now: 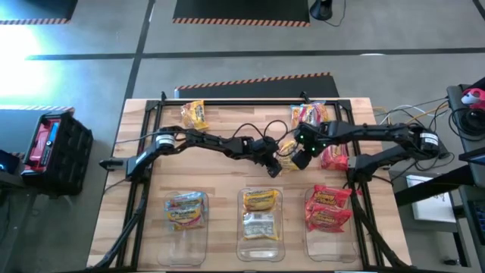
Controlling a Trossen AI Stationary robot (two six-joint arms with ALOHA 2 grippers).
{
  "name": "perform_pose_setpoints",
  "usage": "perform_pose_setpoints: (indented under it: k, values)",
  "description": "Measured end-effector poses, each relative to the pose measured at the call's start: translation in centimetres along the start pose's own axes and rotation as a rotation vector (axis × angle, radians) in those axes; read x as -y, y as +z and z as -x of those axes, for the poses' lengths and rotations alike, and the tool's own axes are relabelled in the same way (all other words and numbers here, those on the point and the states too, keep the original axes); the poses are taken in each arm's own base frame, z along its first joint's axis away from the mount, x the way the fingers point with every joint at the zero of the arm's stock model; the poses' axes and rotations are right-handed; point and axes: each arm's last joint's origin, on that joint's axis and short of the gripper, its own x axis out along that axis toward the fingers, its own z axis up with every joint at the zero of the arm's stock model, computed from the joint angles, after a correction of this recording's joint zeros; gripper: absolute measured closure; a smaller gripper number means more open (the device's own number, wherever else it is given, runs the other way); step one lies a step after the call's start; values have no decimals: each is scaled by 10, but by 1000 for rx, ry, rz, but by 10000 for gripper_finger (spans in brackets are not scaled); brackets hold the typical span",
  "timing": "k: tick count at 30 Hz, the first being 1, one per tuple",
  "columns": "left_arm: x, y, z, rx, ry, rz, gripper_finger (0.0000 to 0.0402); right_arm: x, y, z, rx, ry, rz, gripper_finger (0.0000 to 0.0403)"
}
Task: Sort Maruchan noodles
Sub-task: Put the yellow noodle pack into the right transparent bin
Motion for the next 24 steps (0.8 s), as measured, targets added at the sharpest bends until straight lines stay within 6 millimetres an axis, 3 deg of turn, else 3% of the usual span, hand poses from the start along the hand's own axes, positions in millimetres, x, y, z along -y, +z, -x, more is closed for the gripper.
perform_pose_setpoints:
  k: [9, 17, 24]
  values:
    - [-2, -2, 0, 7, 43, 1, 268, 10, 13, 2, 19, 205, -28, 272]
    - [-6, -2, -1, 12, 72, 14, 268, 25, 14, -1, 26, 206, -71, 213]
    - [-9, -1, -1, 15, 83, 42, 268, 26, 14, 0, 35, 204, -73, 177]
